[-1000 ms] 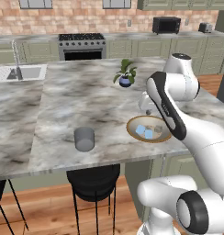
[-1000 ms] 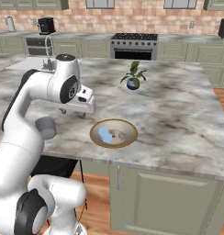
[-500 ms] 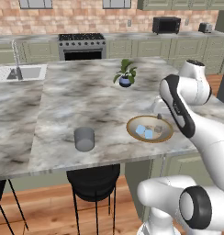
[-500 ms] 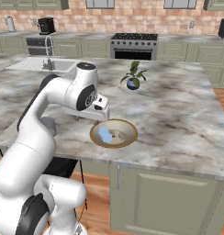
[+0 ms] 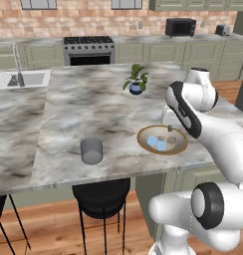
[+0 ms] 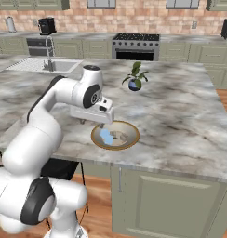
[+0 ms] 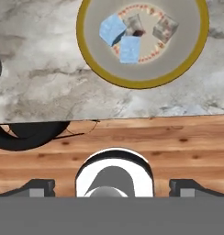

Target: There are four ice cubes in the ice bowl. Place two ice cubes in each glass of water.

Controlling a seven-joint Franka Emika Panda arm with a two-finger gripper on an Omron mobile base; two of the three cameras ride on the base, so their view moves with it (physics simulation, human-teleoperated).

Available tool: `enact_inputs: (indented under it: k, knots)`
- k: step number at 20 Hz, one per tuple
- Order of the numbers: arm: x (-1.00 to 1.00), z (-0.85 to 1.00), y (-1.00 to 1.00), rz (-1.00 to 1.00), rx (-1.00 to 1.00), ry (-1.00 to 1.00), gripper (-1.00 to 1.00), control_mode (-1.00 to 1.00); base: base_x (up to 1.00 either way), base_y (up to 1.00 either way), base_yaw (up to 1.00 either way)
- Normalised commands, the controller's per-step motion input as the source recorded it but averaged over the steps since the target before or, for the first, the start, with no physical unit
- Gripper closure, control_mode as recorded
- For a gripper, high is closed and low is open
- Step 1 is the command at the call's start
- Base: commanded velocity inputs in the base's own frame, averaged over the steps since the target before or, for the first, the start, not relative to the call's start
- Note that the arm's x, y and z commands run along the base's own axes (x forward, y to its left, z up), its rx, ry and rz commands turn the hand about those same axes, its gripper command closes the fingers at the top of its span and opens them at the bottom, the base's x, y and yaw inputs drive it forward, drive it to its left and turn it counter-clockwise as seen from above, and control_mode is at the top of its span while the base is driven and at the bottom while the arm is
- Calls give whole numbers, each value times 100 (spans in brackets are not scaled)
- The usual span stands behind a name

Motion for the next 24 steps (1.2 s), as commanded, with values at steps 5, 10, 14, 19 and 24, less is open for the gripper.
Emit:
enact_inputs:
  k: [5,10,14,19,24]
  knots:
    - [13,-29,0,-6,-1,10,-100,-100,0,0,0]
    - [23,-21,0,-6,0,2,-100,-100,0,0,0]
    - [16,-27,0,-3,0,0,-100,-100,0,0,0]
    - [23,-31,-1,0,0,0,-100,-100,0,0,0]
    - [20,-26,-13,0,0,0,-100,-100,0,0,0]
